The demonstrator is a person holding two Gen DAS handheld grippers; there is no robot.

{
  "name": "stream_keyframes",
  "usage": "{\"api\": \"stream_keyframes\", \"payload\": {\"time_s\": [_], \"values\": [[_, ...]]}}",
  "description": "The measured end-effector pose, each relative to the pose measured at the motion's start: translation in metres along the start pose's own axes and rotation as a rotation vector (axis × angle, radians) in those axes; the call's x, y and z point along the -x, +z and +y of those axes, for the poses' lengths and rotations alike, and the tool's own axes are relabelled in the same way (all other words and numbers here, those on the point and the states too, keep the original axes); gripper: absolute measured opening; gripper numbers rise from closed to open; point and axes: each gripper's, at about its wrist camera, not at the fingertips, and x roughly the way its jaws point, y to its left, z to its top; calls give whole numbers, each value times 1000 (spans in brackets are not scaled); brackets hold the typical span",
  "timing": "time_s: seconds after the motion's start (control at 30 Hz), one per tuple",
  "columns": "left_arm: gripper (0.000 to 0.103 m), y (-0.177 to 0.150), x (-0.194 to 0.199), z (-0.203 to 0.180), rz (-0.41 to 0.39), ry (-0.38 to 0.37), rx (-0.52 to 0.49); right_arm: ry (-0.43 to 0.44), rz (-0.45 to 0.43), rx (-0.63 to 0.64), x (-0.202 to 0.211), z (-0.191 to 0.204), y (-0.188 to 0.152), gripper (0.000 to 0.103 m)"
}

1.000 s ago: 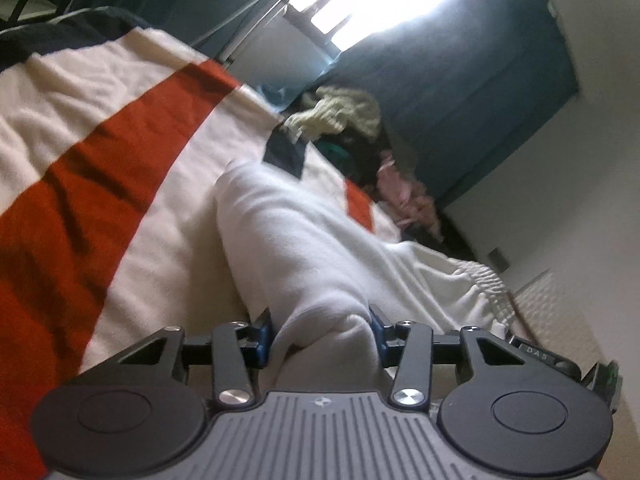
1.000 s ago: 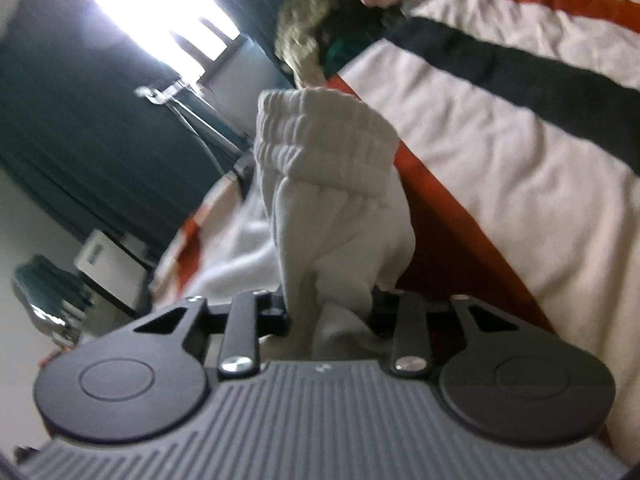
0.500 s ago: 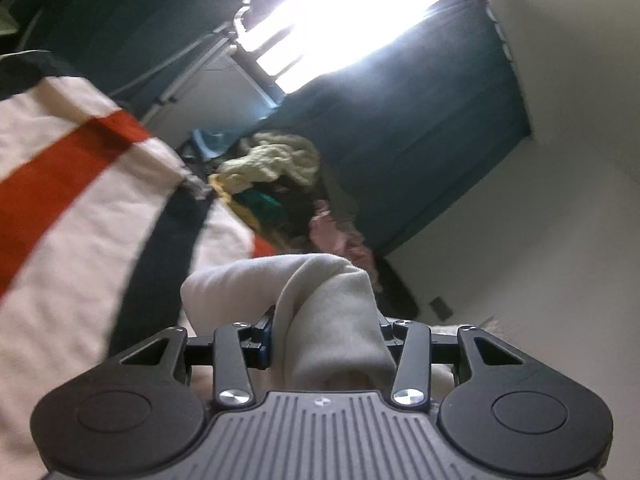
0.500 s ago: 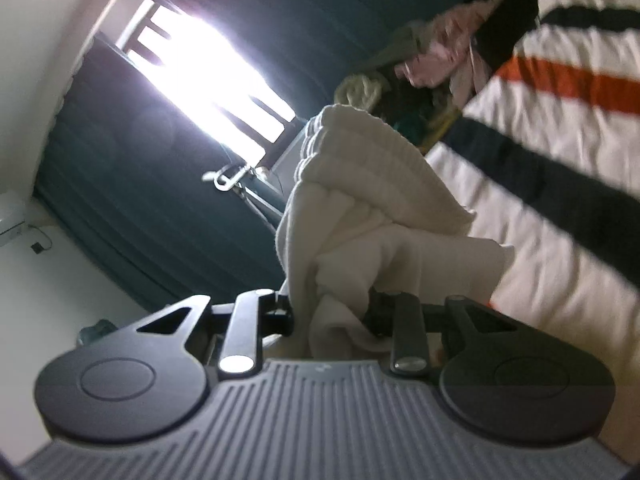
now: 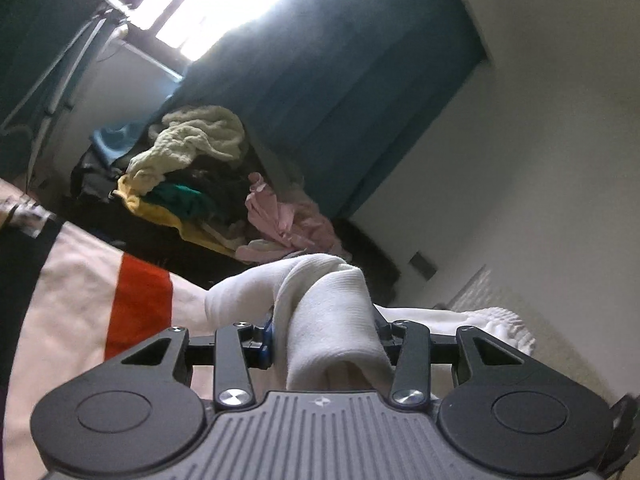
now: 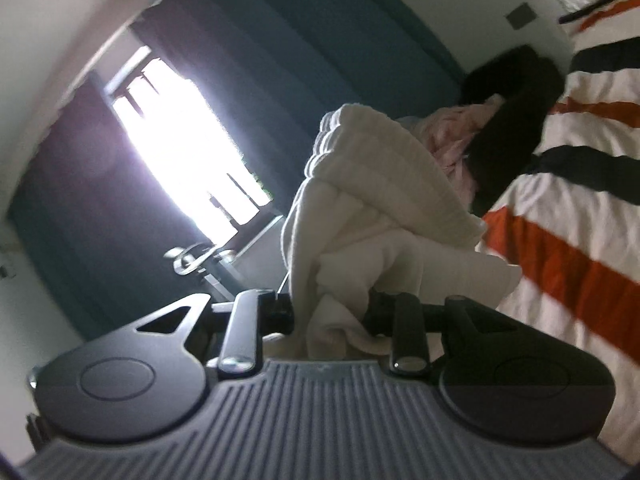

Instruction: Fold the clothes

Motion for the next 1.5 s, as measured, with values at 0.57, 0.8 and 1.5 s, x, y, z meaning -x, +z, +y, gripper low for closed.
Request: {"api": "stream_keyframes", "payload": {"time_s": [0.57, 0.8, 1.5], "values": [[48, -144, -28, 55, 212, 47, -190, -241, 194, -79, 20, -111, -105, 34], [57, -181, 12, 46, 251, 140, -321, -293, 277, -283, 42, -138, -131, 40], [82, -100, 204, -105, 103, 94, -426, -250, 221, 150, 179, 32, -62, 39]]}}
